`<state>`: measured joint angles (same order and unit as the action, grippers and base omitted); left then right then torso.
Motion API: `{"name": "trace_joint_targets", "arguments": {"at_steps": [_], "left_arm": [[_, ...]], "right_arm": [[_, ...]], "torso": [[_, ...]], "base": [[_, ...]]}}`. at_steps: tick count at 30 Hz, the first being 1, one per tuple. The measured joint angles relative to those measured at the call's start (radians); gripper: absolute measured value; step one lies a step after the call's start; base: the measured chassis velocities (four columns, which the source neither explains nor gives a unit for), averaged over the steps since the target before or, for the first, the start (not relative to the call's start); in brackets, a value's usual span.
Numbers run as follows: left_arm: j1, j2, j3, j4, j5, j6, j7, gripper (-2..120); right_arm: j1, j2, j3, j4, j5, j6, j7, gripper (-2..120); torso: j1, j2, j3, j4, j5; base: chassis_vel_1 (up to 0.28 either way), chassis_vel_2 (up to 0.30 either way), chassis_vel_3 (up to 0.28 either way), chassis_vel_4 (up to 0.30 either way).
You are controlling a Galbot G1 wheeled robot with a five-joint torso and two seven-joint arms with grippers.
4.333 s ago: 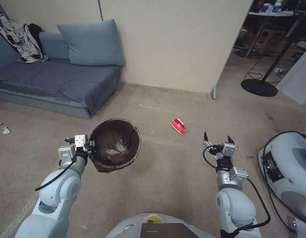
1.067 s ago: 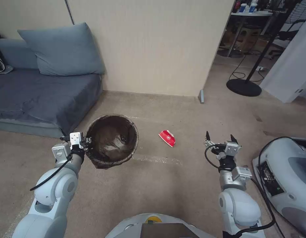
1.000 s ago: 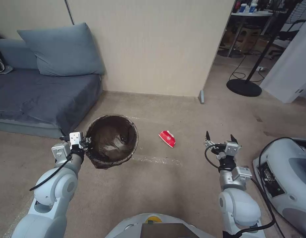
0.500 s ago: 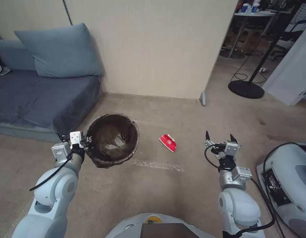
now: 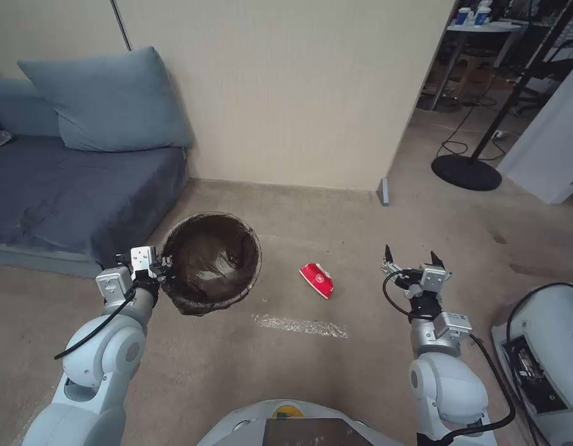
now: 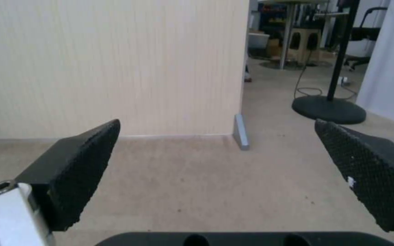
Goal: Pick up the trash bin, then pick up the garbage from the floor and place it into the trash bin.
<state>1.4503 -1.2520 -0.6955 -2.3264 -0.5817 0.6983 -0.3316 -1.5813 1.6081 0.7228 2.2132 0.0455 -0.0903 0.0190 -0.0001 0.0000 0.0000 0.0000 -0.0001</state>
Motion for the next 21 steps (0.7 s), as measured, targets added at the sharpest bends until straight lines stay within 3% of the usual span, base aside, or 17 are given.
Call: {"name": "trace_joint_targets", "arguments": {"at_steps": [21], "left_arm": [[0.008,-0.002,0.0,-0.015,0.001,0.001,0.0,2]], "right_arm": [[0.001,0.0,-0.005,-0.007,0.003,0.002,0.004,100]], "torso": [[0.0,0.0,0.0,0.0,0.0]], "base": [[-0.101,0.096,0.1,-0.098]]}}
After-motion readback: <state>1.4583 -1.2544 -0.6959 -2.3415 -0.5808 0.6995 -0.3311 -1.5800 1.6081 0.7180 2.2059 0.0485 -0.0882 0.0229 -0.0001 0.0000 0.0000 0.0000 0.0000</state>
